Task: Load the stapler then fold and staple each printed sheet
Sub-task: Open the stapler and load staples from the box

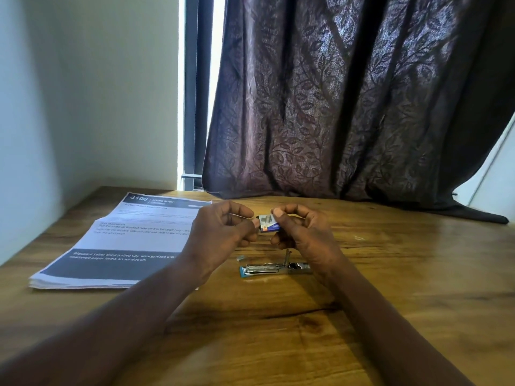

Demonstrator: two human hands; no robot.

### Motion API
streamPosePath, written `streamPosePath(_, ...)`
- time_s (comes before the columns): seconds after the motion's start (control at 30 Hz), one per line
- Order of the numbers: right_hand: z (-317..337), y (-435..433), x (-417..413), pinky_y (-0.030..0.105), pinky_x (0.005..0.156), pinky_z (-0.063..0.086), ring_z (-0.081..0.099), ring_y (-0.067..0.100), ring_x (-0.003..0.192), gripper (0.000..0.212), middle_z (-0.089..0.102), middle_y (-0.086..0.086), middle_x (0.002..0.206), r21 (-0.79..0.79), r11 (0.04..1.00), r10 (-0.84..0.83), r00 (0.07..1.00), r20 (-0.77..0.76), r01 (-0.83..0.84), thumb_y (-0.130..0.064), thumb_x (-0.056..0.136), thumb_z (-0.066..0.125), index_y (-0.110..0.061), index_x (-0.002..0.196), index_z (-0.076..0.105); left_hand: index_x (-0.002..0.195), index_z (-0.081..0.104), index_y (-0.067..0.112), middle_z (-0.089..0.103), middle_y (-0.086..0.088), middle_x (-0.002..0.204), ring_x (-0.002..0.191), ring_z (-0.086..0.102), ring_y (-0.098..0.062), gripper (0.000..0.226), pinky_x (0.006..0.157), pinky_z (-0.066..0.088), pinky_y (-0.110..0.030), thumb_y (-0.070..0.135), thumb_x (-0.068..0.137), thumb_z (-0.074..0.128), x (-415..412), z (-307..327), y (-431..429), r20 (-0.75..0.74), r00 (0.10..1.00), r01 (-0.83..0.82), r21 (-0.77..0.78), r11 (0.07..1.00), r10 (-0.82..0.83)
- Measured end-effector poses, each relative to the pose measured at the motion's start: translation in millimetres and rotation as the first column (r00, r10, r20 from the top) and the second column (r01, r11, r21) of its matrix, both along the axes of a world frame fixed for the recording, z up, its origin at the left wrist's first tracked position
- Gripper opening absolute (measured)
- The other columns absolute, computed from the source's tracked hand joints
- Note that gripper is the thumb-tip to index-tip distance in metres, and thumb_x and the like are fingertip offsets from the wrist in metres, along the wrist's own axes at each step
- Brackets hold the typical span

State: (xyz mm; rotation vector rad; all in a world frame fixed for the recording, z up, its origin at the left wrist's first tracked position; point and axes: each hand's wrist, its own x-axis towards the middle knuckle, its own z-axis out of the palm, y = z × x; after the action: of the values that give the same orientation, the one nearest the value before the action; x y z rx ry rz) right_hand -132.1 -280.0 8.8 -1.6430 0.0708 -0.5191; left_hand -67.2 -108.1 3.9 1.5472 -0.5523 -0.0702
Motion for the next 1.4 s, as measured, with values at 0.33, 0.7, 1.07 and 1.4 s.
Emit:
streamPosePath(0.33, 2, -4, -1, 0.031, 0.062, 0.057, 0.068, 0.018, 0.063, 0.026, 0.076, 0.005, 0.080, 0.039, 0.999, 0.014, 1.000, -0.025, -0.013, -0.026, 0.094, 0.069, -0.008, 0.113, 0.067, 0.102, 0.075, 0.008, 0.080, -0.013, 0.088, 0.076, 0.076, -0.016, 0.016, 0.072, 0.063, -0.027, 0.007, 0.087, 0.076, 3, 3, 2, -0.117, 0.987, 0.102, -0.058, 0.993, -0.108)
streamPosePath(0.7, 1, -7, -1, 0.025, 0.055, 0.052, 0.063, 0.016, 0.061, 0.027, 0.073, 0.016, 0.090, 0.096, 0.986, 0.143, 0.986, -0.088, -0.134, -0.025, 0.098, 0.063, -0.004, 0.112, 0.071, 0.103, 0.079, 0.020, 0.079, 0.002, 0.091, 0.086, 0.075, -0.015, 0.013, 0.075, 0.063, -0.029, 0.021, 0.091, 0.074, 6, -2, 4, 0.217, 0.971, 0.070, 0.139, 0.988, -0.099)
streamPosePath(1.07, 0, -6, 0, 0.028, 0.062, 0.056, 0.064, 0.016, 0.063, 0.024, 0.076, 0.009, 0.086, 0.077, 0.996, 0.042, 0.999, -0.023, -0.040, -0.026, 0.097, 0.064, -0.007, 0.111, 0.071, 0.114, 0.073, 0.010, 0.079, -0.018, 0.096, 0.086, 0.076, -0.021, 0.025, 0.083, 0.063, -0.034, 0.006, 0.089, 0.071, 0, -1, 4, -0.217, 0.943, 0.230, -0.123, 0.966, -0.252)
streamPosePath(1.4, 3, 0, -3, 0.028, 0.061, 0.055, 0.064, 0.014, 0.062, 0.017, 0.075, 0.009, 0.081, 0.020, 0.999, 0.048, 0.999, 0.012, -0.049, -0.020, 0.097, 0.064, -0.009, 0.107, 0.072, 0.109, 0.074, 0.010, 0.080, -0.014, 0.092, 0.085, 0.079, -0.023, 0.024, 0.075, 0.065, -0.032, 0.003, 0.086, 0.074, -4, -2, 4, -0.189, 0.961, 0.176, -0.133, 0.975, -0.200)
